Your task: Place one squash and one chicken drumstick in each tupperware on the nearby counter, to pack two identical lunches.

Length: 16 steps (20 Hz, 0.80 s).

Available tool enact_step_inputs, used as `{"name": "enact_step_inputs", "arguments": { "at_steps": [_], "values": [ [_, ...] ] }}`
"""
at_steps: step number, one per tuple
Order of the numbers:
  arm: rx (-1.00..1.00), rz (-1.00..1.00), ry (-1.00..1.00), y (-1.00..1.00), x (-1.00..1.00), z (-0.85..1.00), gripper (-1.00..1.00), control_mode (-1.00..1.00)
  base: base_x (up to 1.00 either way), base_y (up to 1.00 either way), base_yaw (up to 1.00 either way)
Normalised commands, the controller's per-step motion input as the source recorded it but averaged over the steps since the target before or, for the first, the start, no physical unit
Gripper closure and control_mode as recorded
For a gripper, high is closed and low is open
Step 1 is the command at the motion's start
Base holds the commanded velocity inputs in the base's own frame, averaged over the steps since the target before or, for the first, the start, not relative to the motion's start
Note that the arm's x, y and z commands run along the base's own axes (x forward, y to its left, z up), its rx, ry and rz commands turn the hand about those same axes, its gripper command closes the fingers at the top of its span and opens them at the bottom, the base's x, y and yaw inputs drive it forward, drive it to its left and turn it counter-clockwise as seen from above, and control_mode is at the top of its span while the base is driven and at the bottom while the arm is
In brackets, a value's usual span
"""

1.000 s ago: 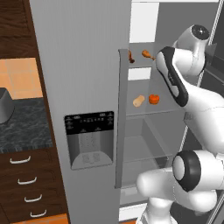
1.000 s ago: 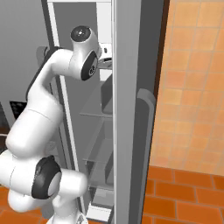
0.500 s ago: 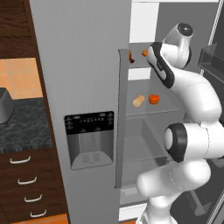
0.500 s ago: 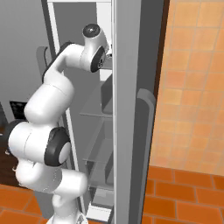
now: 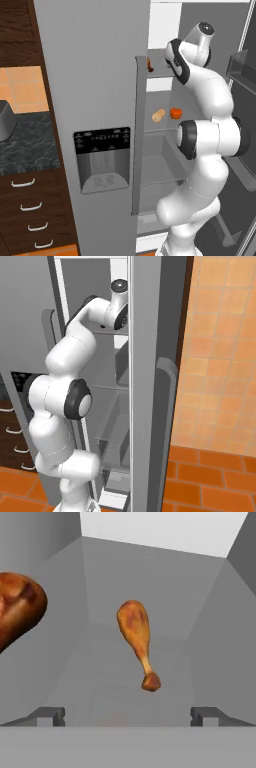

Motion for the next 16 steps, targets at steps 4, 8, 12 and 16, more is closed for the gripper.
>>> {"name": "enact_step_inputs", "arguments": {
  "at_steps": [4,8,12,16],
  "values": [
    [0.00,0.00,0.00,0.00,0.56,-0.15,-1.00,-1.00,0.00,0.00,0.00],
    [0.00,0.00,0.00,0.00,0.46,-0.34,-1.00,-1.00,0.00,0.00,0.00],
    [0.00,0.00,0.00,0.00,0.49,-0.29,-1.00,-1.00,0.00,0.00,0.00],
    [0.00,0.00,0.00,0.00,0.47,-0.34,1.00,-1.00,0.00,0.00,0.00]
  ]
}}
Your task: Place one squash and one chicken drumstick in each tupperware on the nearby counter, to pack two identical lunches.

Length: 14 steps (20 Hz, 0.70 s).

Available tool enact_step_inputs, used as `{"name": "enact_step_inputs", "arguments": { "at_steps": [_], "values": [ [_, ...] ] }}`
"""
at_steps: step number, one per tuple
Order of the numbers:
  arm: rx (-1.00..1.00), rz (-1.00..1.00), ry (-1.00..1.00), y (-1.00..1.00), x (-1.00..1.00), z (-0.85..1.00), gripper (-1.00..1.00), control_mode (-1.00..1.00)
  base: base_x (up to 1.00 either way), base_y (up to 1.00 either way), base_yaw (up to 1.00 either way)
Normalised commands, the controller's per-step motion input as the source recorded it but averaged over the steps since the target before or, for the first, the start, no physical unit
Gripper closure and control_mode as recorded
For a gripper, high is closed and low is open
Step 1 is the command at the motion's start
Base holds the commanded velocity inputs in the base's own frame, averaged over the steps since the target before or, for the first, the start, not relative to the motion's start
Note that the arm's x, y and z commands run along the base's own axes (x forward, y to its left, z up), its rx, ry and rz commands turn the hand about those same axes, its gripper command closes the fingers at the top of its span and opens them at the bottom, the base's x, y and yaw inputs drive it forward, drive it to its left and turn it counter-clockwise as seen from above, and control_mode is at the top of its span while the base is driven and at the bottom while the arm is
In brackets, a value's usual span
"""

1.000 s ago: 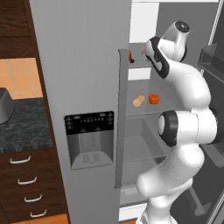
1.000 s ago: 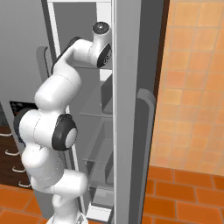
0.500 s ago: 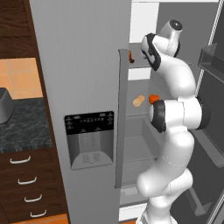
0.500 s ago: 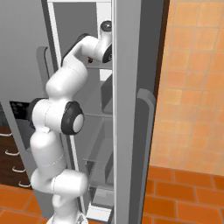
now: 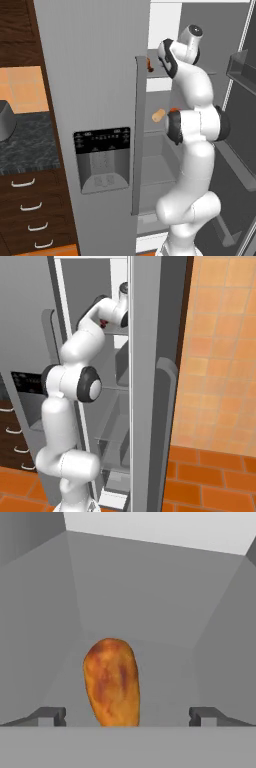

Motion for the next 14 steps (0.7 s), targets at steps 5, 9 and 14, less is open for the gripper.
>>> {"name": "enact_step_inputs", "arguments": {
  "at_steps": [5,9,14],
  "values": [
    [-0.06,0.01,-0.04,0.03,-0.04,-0.74,1.00,-1.00,0.00,0.00,0.00],
    [-0.30,0.00,-0.47,0.09,-0.70,-1.00,1.00,-1.00,0.00,0.00,0.00],
    [-0.19,-0.02,-0.45,0.05,-0.80,-0.67,1.00,-1.00,0.00,0.00,0.00]
  ]
}}
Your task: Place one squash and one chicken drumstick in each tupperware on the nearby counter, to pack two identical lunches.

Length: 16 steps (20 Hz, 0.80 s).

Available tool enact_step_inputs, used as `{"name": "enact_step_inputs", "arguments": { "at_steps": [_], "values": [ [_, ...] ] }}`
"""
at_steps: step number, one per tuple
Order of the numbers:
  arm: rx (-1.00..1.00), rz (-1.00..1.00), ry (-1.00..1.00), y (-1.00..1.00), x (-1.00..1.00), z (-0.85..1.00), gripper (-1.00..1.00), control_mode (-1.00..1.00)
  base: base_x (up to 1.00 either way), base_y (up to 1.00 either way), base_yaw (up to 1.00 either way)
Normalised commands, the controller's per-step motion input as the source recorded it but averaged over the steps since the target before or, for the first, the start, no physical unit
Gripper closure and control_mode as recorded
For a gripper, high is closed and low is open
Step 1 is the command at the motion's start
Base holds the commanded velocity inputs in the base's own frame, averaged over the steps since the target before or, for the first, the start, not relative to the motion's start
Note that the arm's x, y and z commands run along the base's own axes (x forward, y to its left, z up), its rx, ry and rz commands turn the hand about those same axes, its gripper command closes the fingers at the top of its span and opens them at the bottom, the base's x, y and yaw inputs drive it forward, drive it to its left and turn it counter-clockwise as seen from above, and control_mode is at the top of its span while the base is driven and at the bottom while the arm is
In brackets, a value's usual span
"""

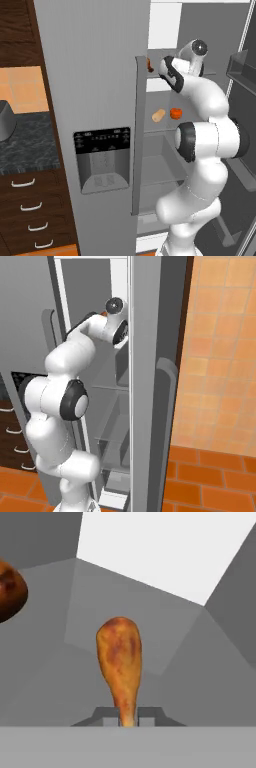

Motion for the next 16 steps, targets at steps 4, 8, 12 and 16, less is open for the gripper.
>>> {"name": "enact_step_inputs", "arguments": {
  "at_steps": [4,8,12,16],
  "values": [
    [0.00,-0.01,0.11,0.08,-1.00,0.83,1.00,-1.00,0.00,0.00,0.00],
    [0.00,0.00,0.37,0.15,-1.00,0.85,1.00,-1.00,0.00,0.00,0.00],
    [0.00,0.01,0.25,0.18,-1.00,0.07,1.00,-1.00,0.00,0.00,0.00],
    [-0.02,0.07,0.00,0.22,-1.00,-1.00,1.00,-1.00,0.00,0.00,0.00]
  ]
}}
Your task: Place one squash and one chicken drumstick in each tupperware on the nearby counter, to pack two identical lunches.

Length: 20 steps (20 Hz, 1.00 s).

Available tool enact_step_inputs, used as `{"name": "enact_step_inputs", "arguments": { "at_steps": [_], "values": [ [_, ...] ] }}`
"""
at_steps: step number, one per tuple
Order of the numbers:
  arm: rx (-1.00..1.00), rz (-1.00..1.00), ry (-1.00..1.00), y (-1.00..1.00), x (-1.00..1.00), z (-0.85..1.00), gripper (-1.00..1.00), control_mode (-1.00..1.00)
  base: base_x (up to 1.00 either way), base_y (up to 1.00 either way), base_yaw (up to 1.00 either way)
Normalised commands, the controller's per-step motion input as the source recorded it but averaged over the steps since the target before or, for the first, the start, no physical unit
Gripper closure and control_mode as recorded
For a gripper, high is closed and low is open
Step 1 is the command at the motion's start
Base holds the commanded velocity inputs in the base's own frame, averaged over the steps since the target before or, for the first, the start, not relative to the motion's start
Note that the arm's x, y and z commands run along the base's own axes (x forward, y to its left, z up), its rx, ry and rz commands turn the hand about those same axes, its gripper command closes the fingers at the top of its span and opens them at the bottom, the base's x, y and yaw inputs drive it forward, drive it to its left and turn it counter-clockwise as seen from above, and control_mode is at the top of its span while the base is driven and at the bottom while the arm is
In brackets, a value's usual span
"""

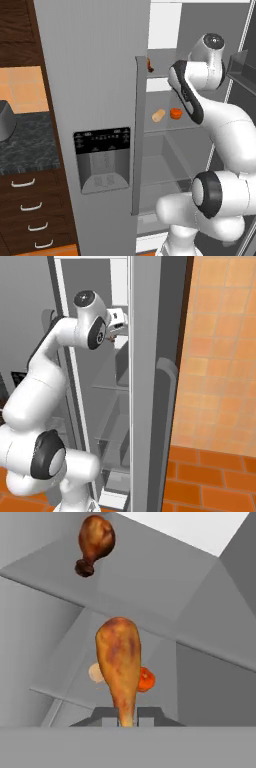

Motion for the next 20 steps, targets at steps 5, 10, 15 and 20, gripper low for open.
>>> {"name": "enact_step_inputs", "arguments": {
  "at_steps": [5,10,15,20],
  "values": [
    [0.00,0.01,0.00,0.07,-1.00,-0.89,1.00,-1.00,0.00,0.00,0.00],
    [0.00,0.08,0.03,0.05,-1.00,-0.29,1.00,-1.00,0.00,0.00,0.00],
    [0.00,0.06,0.00,0.09,-0.60,-0.18,1.00,1.00,-0.40,0.20,0.05],
    [0.00,0.00,0.00,0.00,0.00,0.00,1.00,1.00,-0.68,0.98,0.16]
  ]
}}
